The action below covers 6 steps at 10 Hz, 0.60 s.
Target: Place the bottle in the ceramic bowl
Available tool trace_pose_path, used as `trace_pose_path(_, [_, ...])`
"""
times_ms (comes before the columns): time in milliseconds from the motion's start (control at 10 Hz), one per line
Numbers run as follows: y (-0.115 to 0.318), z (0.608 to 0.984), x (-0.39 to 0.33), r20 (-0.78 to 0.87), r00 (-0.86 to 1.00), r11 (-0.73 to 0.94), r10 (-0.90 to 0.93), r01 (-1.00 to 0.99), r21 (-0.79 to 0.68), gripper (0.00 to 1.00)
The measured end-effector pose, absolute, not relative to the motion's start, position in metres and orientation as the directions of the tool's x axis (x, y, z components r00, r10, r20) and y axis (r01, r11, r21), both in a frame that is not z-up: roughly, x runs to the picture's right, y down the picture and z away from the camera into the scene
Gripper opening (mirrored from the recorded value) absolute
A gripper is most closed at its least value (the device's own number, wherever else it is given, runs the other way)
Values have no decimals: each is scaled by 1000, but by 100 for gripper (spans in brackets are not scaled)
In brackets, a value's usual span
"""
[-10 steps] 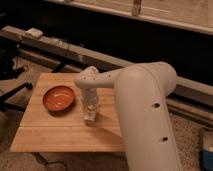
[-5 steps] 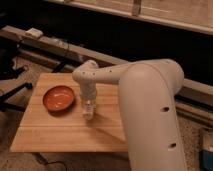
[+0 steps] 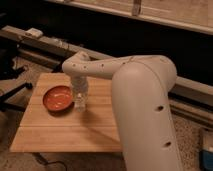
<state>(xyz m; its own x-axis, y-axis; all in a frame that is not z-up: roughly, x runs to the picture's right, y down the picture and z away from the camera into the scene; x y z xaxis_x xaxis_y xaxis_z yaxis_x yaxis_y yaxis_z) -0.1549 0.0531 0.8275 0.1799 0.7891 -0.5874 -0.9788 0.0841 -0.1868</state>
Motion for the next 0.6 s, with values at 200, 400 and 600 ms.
trace_pose_path(200, [47, 827, -184, -569, 243, 121, 785, -962, -245, 0])
trace_pose_path(400, [45, 826, -221, -544, 324, 167, 774, -933, -318, 0])
trace_pose_path(600, [45, 827, -252, -519, 389, 209, 761, -905, -371, 0])
